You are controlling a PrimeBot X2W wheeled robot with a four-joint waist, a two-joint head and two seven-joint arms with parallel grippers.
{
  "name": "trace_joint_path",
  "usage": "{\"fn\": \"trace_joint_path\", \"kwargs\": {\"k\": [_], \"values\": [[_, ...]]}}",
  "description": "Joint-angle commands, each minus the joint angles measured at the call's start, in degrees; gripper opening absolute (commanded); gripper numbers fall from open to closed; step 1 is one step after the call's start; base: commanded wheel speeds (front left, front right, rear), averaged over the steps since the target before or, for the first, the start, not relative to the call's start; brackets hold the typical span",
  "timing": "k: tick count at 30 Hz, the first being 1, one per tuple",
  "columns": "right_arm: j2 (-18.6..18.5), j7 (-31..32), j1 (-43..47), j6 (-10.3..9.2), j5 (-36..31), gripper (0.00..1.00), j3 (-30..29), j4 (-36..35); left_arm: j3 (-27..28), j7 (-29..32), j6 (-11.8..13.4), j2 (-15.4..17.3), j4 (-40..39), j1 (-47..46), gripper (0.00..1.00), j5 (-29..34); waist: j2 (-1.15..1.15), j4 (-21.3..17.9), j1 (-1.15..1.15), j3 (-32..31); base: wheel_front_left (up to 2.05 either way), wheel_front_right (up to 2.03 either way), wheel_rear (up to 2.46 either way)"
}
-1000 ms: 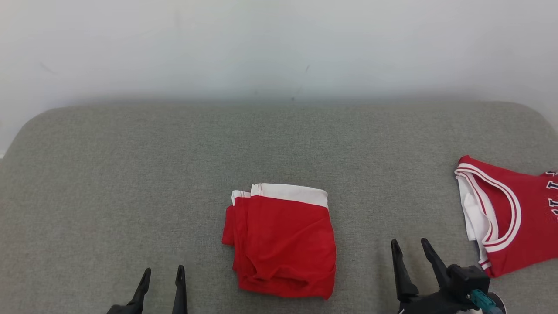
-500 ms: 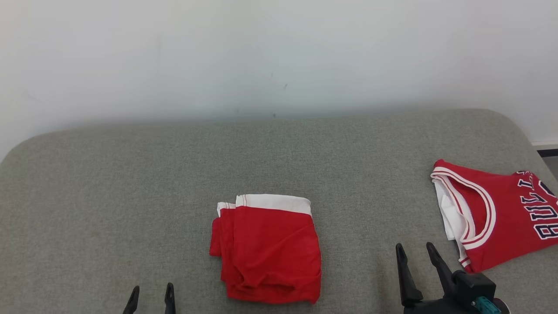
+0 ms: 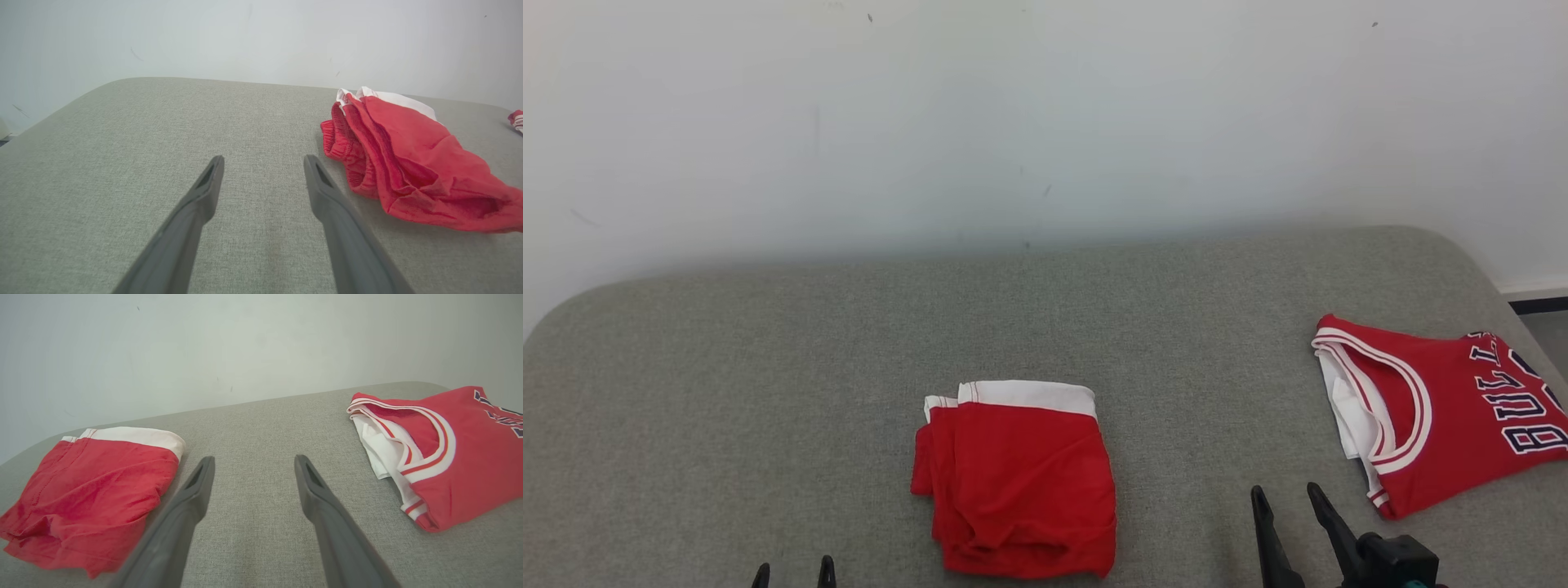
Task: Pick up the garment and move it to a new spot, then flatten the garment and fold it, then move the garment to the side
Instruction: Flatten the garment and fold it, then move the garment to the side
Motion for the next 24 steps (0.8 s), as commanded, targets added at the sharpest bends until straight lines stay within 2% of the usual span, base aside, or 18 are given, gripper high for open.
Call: {"fn": "trace_joint_path", "kwargs": {"k": [1, 14, 24], "values": [[0.0, 0.0, 0.4, -0.16, 0.2, 1.0, 0.1, 0.0, 0.2, -0.2, 0.2, 0.0, -0.3, 0.8, 1.0, 0.4, 0.0, 0.0, 0.01, 0.0, 0.0, 0.0, 0.0], [0.1, 0.0, 0.4, -0.16, 1.1, 1.0, 0.6, 0.3, -0.7, -0.2, 0.2, 0.0, 0.0, 0.4, 1.0, 0.0, 0.0, 1.2, 0.01, 1.3, 0.0, 0.0, 0.0], [0.0, 0.0, -2.9, -0.16, 3.9, 1.0, 6.3, 3.1, -3.1, -0.2, 0.2, 0.0, 0.0, -1.3, 1.0, -0.1, 0.0, 4.3, 0.01, 4.2, 0.0, 0.0, 0.0]]}}
